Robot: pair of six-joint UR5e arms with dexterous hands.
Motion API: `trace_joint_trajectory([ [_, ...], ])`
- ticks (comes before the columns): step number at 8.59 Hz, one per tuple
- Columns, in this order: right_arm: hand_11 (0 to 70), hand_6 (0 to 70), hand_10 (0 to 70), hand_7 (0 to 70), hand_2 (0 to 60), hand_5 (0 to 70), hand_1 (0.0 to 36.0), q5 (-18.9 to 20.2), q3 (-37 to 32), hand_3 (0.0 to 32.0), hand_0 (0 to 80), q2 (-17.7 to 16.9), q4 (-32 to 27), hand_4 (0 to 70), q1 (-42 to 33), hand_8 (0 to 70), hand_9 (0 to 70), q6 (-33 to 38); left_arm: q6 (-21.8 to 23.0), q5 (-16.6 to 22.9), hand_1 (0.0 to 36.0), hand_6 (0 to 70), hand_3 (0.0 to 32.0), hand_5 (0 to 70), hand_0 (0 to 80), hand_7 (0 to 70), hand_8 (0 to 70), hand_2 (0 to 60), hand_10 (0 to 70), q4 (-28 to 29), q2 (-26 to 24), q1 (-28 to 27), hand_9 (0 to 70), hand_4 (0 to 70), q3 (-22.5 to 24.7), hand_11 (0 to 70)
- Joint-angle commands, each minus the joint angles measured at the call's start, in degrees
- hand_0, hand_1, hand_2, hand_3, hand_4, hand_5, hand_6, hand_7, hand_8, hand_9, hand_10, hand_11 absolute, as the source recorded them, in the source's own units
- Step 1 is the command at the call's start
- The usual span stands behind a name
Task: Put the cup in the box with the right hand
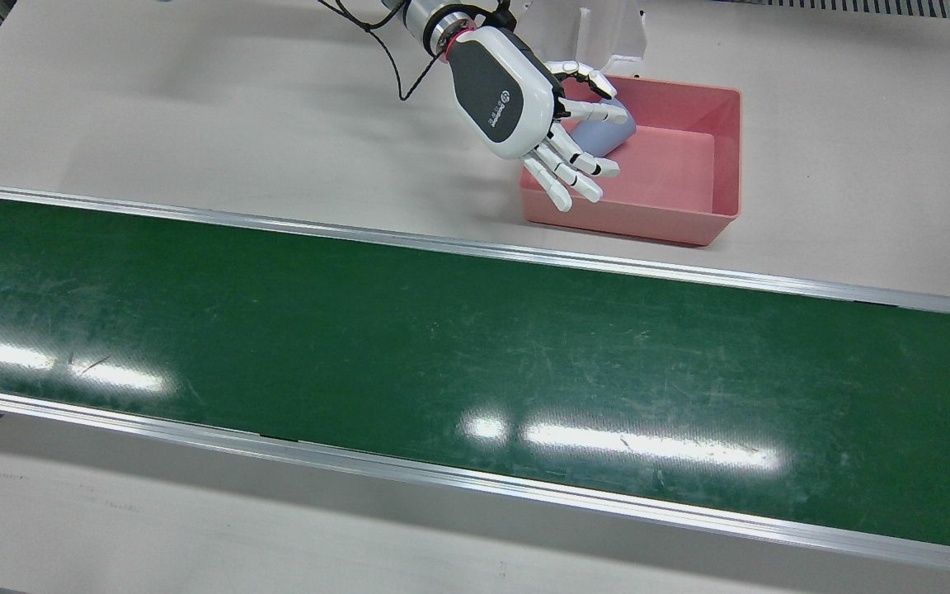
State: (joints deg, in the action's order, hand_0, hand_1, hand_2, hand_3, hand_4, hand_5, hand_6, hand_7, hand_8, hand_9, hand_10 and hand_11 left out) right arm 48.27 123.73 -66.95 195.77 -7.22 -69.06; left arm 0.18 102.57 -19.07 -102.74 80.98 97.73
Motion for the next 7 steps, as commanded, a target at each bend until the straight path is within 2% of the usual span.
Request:
trace_joint_trajectory([
  [1, 0.0, 8.0, 0.7, 40.1, 7.9, 0.0, 0.0, 1.30, 6.56, 0.0, 12.5, -4.30, 0.75, 61.3, -3.73, 3.2, 13.2, 1.11, 0.00, 0.00, 0.0, 0.0, 0.0, 0.0, 0.0, 0.0, 0.0, 0.0, 0.0, 0.00, 0.00, -0.03, 0.0, 0.0, 0.00, 0.0],
  [2, 1.4, 9.1, 1.8, 45.2, 0.0, 0.0, 0.0, 3.57, 12.70, 0.0, 31.8, -9.29, 3.37, 70.0, -8.12, 4.0, 14.9, 3.81, 0.00, 0.00, 0.0, 0.0, 0.0, 0.0, 0.0, 0.0, 0.0, 0.0, 0.0, 0.00, 0.00, -0.03, 0.0, 0.0, 0.00, 0.0],
  [3, 4.6, 12.0, 3.9, 58.7, 2.9, 0.0, 0.0, 10.29, 13.11, 0.0, 38.7, -10.82, 9.05, 70.0, -15.99, 6.4, 20.1, 12.89, 0.00, 0.00, 0.0, 0.0, 0.0, 0.0, 0.0, 0.0, 0.0, 0.0, 0.0, 0.00, 0.00, -0.03, 0.0, 0.0, 0.00, 0.0],
  [4, 14.4, 18.9, 10.4, 70.0, 17.3, 0.8, 6.2, 18.36, 7.46, 0.0, 46.7, -11.62, 10.85, 70.0, -23.99, 14.5, 35.1, 24.81, 0.00, 0.00, 0.0, 0.0, 0.0, 0.0, 0.0, 0.0, 0.0, 0.0, 0.0, 0.00, 0.00, -0.03, 0.0, 0.0, 0.00, 0.0],
  [5, 21.3, 22.1, 14.9, 70.0, 27.8, 3.0, 13.2, 28.71, -1.04, 0.0, 50.3, -11.54, 10.25, 70.0, -33.38, 19.1, 41.9, 34.77, 0.00, 0.00, 0.0, 0.0, 0.0, 0.0, 0.0, 0.0, 0.0, 0.0, 0.0, 0.00, 0.00, -0.03, 0.0, 0.0, 0.00, 0.0],
  [6, 26.7, 21.8, 18.2, 70.0, 40.6, 5.3, 19.3, 32.21, -4.78, 0.0, 52.9, -11.89, 7.12, 70.0, -41.13, 21.4, 43.5, 37.74, 0.00, 0.00, 0.0, 0.0, 0.0, 0.0, 0.0, 0.0, 0.0, 0.0, 0.0, 0.00, 0.00, 0.05, 0.0, 0.0, 0.00, 0.0],
  [7, 26.5, 19.6, 17.5, 70.0, 60.0, 7.1, 26.2, 31.72, -7.16, 0.0, 53.5, -15.55, 0.65, 70.0, -46.69, 21.1, 41.4, 39.94, 0.00, 0.00, 0.0, 0.0, 0.0, 0.0, 0.0, 0.0, 0.0, 0.0, 0.0, 0.00, 0.00, -0.03, 0.0, 0.0, 0.00, 0.0],
])
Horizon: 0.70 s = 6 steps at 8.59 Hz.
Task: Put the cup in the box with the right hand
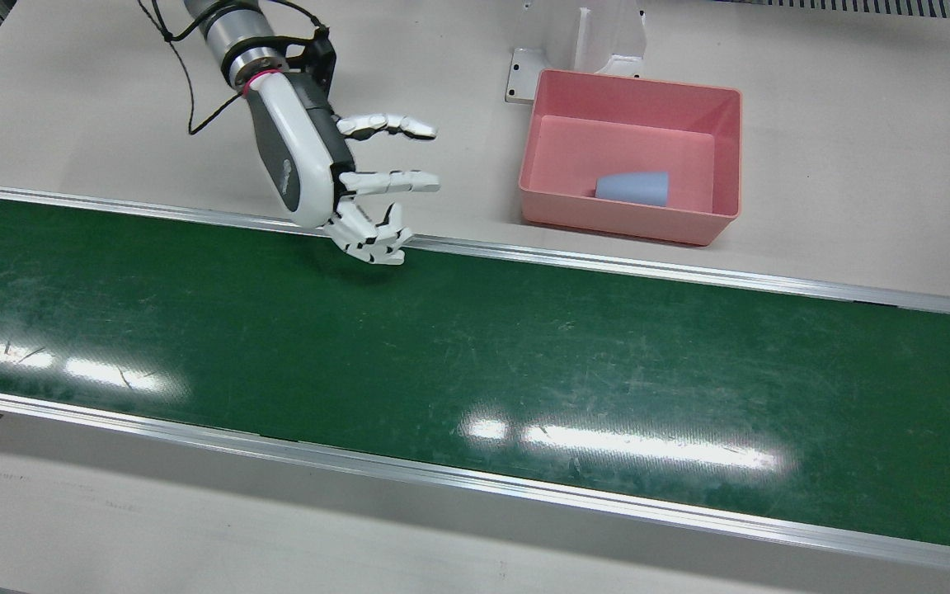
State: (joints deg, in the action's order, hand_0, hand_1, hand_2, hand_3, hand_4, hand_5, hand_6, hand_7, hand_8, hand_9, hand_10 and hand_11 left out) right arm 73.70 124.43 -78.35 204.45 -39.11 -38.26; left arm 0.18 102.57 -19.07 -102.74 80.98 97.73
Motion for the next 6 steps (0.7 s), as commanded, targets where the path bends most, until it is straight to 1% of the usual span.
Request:
trace_joint_trajectory([
  [1, 25.6, 18.1, 16.6, 70.0, 60.0, 8.2, 29.5, 2.36, -8.32, 0.0, 52.6, -5.31, -9.32, 64.5, -17.46, 21.1, 40.2, 12.64, 0.00, 0.00, 0.0, 0.0, 0.0, 0.0, 0.0, 0.0, 0.0, 0.0, 0.0, 0.00, 0.00, -0.03, 0.0, 0.0, 0.00, 0.0],
  [2, 23.4, 16.8, 15.2, 65.7, 56.2, 7.6, 25.3, -4.12, -8.15, 0.0, 52.3, -7.58, -9.25, 58.2, -18.97, 19.1, 37.0, 15.64, 0.00, 0.00, 0.0, 0.0, 0.0, 0.0, 0.0, 0.0, 0.0, 0.0, 0.0, 0.09, 0.00, 0.06, 0.0, 0.0, -0.09, 0.0],
  [3, 18.8, 15.5, 12.3, 63.2, 18.1, 5.6, 14.9, -8.27, -8.58, 0.0, 52.4, -10.65, -9.42, 57.9, -19.42, 15.7, 32.3, 17.84, 0.00, 0.00, 0.0, 0.0, 0.0, 0.0, 0.0, 0.0, 0.0, 0.0, 0.0, 0.09, 0.00, -0.03, 0.0, 0.0, -0.09, 0.0],
  [4, 13.5, 14.4, 8.8, 60.6, 8.6, 4.6, 12.4, -12.58, -9.89, 0.0, 51.5, -13.73, -10.12, 55.1, -20.20, 12.9, 28.2, 19.00, 0.00, 0.00, 0.0, 0.0, 0.0, 0.0, 0.0, 0.0, 0.0, 0.0, 0.0, 0.09, 0.00, 0.06, 0.0, 0.0, -0.09, 0.0],
  [5, 13.8, 13.4, 8.9, 55.4, 10.7, 4.6, 12.8, -13.14, -12.43, 0.0, 51.2, -14.11, -11.08, 52.5, -22.30, 11.2, 25.1, 20.66, 0.00, 0.00, 0.0, 0.0, 0.0, 0.0, 0.0, 0.0, 0.0, 0.0, 0.0, 0.09, 0.00, 0.06, 0.0, 0.0, -0.09, 0.0],
  [6, 14.7, 11.6, 9.4, 46.6, 8.0, 4.5, 11.5, -12.97, -16.11, 0.0, 50.1, -13.85, -15.18, 44.0, -25.63, 9.1, 21.0, 20.59, 0.00, 0.00, 0.0, 0.0, 0.0, 0.0, 0.0, 0.0, 0.0, 0.0, 0.0, 0.09, 0.00, 0.06, 0.0, 0.0, -0.09, 0.0],
])
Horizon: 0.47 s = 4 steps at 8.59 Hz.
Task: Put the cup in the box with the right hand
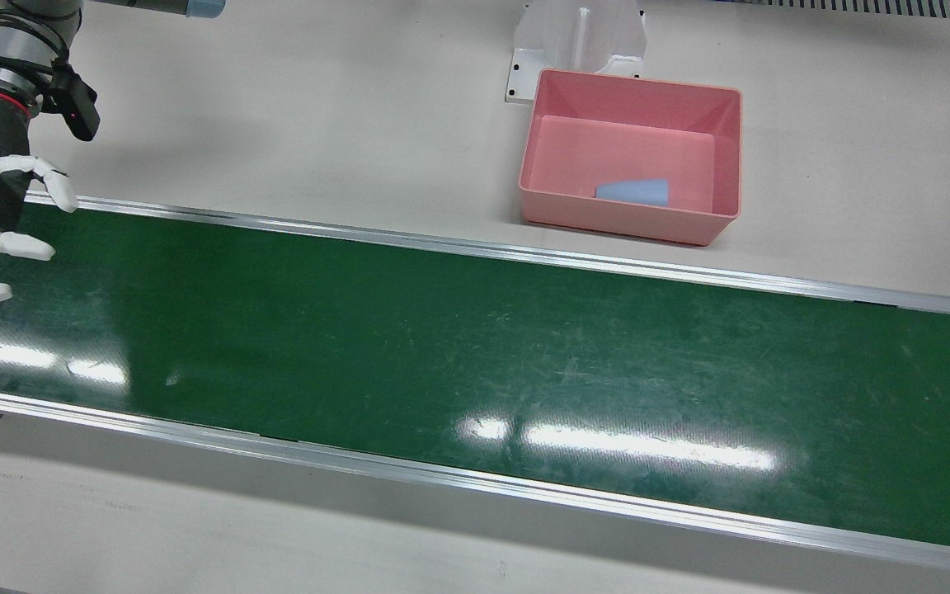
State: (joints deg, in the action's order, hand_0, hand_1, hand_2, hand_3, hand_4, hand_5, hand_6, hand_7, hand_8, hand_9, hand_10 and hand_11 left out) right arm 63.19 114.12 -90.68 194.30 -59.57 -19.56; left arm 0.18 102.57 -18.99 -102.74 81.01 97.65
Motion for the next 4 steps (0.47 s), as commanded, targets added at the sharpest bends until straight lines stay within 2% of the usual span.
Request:
trace_joint_trajectory([
  [1, 15.6, 10.9, 10.1, 42.8, 7.6, 4.3, 9.8, -2.03, -8.45, 0.0, 48.5, -1.35, -9.34, 38.2, -7.47, 8.5, 19.3, 1.64, 0.00, 0.00, 0.0, 0.0, 0.0, 0.0, 0.0, 0.0, 0.0, 0.0, 0.0, 0.00, 0.00, 0.03, 0.0, 0.0, -0.01, 0.0],
  [2, 17.1, 11.6, 11.3, 46.5, 9.4, 3.7, 8.3, 0.15, -10.83, 0.0, 47.4, -1.17, -10.25, 44.1, -10.36, 9.5, 21.5, 1.63, 0.00, 0.00, 0.0, 0.0, 0.0, 0.0, 0.0, 0.0, 0.0, 0.0, 0.0, 0.00, 0.00, -0.06, 0.0, 0.0, -0.01, 0.0],
  [3, 18.3, 12.6, 12.3, 51.7, 10.0, 3.3, 7.2, 0.96, -11.11, 0.0, 47.4, -0.21, -10.26, 56.4, -11.78, 10.5, 23.8, 1.55, 0.00, 0.00, 0.0, 0.0, 0.0, 0.0, 0.0, 0.0, 0.0, 0.0, 0.0, 0.00, 0.00, 0.03, 0.0, 0.0, -0.01, 0.0],
  [4, 20.2, 13.4, 13.8, 54.9, 11.3, 3.0, 6.6, 1.40, -11.90, 0.0, 47.0, -0.11, -10.26, 61.8, -13.89, 11.5, 25.7, 1.55, 0.00, 0.00, 0.0, 0.0, 0.0, 0.0, 0.0, 0.0, 0.0, 0.0, 0.0, -0.08, 0.00, 0.03, 0.0, 0.0, 0.08, 0.0],
])
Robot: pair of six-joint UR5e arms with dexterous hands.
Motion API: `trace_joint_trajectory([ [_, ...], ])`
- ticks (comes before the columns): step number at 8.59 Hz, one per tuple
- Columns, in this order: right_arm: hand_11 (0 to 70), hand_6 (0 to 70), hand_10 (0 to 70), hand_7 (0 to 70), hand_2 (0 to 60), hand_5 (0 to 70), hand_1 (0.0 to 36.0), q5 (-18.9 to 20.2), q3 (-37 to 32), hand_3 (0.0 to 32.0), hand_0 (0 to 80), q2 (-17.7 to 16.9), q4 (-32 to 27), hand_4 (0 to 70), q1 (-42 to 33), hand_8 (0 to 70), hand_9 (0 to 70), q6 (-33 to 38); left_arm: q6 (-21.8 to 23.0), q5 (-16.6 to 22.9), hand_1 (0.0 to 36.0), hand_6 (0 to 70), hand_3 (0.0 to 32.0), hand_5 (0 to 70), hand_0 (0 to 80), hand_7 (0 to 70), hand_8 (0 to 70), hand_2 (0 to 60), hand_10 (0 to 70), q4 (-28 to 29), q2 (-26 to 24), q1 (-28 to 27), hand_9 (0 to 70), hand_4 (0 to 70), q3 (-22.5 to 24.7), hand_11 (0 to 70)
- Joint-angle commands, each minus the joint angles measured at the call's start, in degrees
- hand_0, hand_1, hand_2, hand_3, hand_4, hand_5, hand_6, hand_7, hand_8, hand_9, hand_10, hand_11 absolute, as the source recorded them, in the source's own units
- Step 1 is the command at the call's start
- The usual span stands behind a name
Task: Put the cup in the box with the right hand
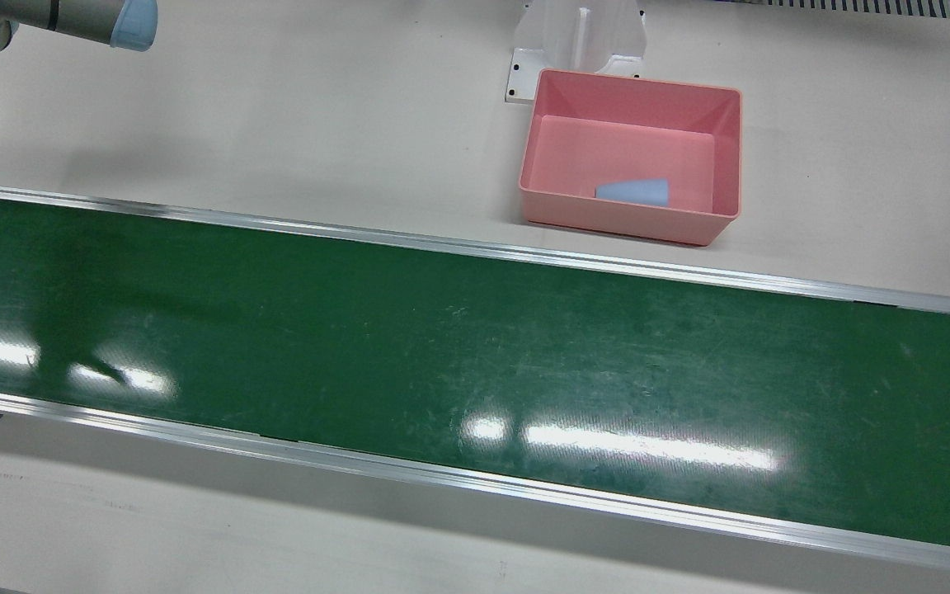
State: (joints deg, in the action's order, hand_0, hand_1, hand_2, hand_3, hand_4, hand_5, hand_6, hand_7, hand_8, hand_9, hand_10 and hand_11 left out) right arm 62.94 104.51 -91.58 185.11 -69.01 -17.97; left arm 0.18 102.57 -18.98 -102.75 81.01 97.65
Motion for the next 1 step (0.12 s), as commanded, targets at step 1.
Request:
trace_joint_trajectory([
  [1, 20.2, 13.9, 13.9, 58.3, 13.2, 2.7, 6.9, 3.14, -2.90, 0.0, 47.1, 0.70, -1.07, 68.3, -6.47, 11.8, 26.6, 0.04, 0.00, 0.00, 0.0, 0.0, 0.0, 0.0, 0.0, 0.0, 0.0, 0.0, 0.0, 0.00, 0.00, 0.03, 0.0, 0.0, 0.00, 0.0],
])
